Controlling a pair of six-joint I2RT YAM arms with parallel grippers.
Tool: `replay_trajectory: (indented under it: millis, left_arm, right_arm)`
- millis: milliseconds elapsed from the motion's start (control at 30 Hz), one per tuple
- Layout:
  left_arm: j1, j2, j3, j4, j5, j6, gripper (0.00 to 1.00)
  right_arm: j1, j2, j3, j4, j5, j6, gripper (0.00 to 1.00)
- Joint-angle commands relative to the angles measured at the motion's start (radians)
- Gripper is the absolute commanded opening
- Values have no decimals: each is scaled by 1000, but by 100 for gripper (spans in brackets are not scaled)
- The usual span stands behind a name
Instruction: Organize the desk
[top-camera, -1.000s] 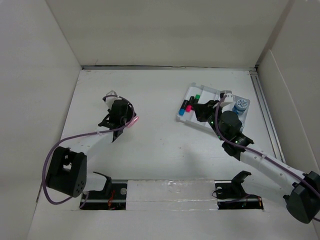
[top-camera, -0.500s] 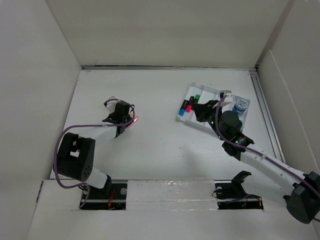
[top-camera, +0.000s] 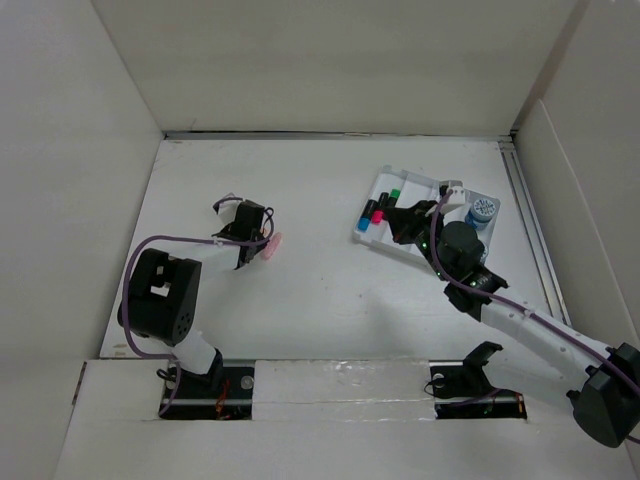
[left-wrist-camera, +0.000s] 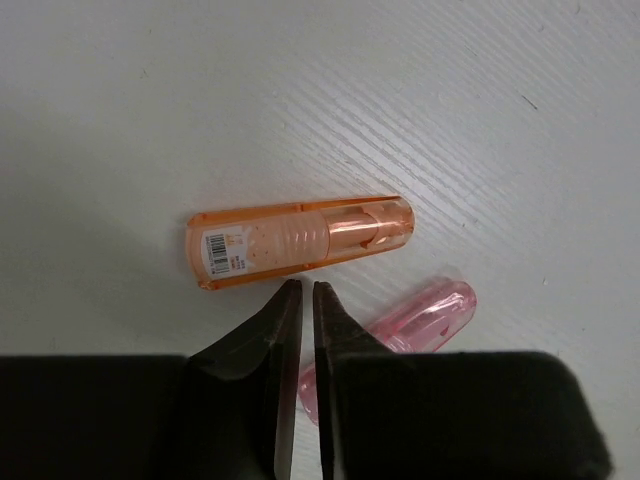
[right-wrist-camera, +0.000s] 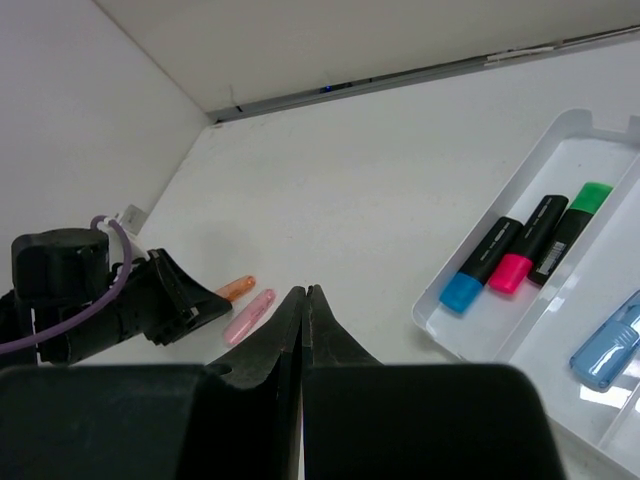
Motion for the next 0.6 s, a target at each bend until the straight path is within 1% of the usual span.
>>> replay_trajectory:
  millis: [0,33,300,467,533,567]
  left_arm:
    - [6,-3,29,24,-4,18,5]
    - [6,-1,26,22,-1,16,0]
    - [6,-49,-26,15,42,27,0]
    - [-31,-90,-52,5,68,24,0]
    - [-31,-110,-70,18,72,21,0]
    - [-31,-150,-87,54,94,18,0]
  right_arm:
    - [-6,-7,53,18,-14,-13,0]
    - [-6,0,53,20,-14,-13,0]
    - [-6,12,55,20,-21,-9,0]
    - [-6,20,59,23,-25,-9,0]
    - [-6,32,61,23,-27,-14,0]
    - [-6,52,72,18,-31,-14,0]
